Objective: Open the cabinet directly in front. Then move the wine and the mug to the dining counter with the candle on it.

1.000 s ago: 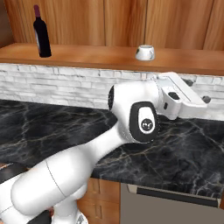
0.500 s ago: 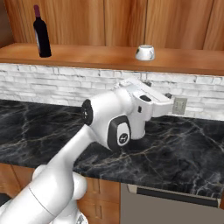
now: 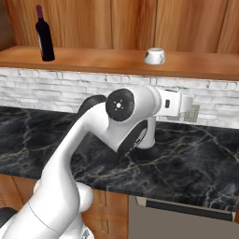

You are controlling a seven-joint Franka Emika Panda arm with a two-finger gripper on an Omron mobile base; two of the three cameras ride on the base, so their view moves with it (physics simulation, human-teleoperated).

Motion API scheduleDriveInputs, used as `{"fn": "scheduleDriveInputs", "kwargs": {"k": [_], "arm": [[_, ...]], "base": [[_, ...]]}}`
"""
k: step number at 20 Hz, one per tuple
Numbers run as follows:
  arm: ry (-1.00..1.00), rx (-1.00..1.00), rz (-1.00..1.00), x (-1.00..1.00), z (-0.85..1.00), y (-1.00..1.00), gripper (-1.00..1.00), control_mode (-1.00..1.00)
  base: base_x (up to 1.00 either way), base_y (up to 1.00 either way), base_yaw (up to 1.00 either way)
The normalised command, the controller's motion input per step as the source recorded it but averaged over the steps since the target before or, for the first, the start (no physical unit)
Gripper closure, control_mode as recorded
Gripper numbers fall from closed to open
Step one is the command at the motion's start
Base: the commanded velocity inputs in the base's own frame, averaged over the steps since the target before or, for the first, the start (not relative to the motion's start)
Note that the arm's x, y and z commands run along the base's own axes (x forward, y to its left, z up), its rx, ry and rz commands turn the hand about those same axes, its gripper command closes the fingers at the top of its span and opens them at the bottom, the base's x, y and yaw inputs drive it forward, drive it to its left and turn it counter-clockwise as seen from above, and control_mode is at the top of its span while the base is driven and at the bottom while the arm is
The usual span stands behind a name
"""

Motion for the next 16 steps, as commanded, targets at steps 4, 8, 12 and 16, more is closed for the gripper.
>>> {"fn": "scheduleDriveInputs", "kwargs": {"k": [4, 8, 12, 16], "arm": [[0.19, 0.03, -0.01, -0.18, 0.35, 0.15, -1.00, -1.00], [0.19, 0.05, 0.00, 0.14, 0.16, 0.31, -1.00, -1.00], [-0.03, 0.04, 0.04, 0.00, 0.00, 0.01, -1.00, -1.00], [-0.01, 0.01, 0.05, 0.00, 0.10, 0.03, -1.00, -1.00]], "base": [[0.00, 0.00, 0.00], [0.00, 0.00, 0.00], [0.00, 0.00, 0.00], [0.00, 0.00, 0.00]]}}
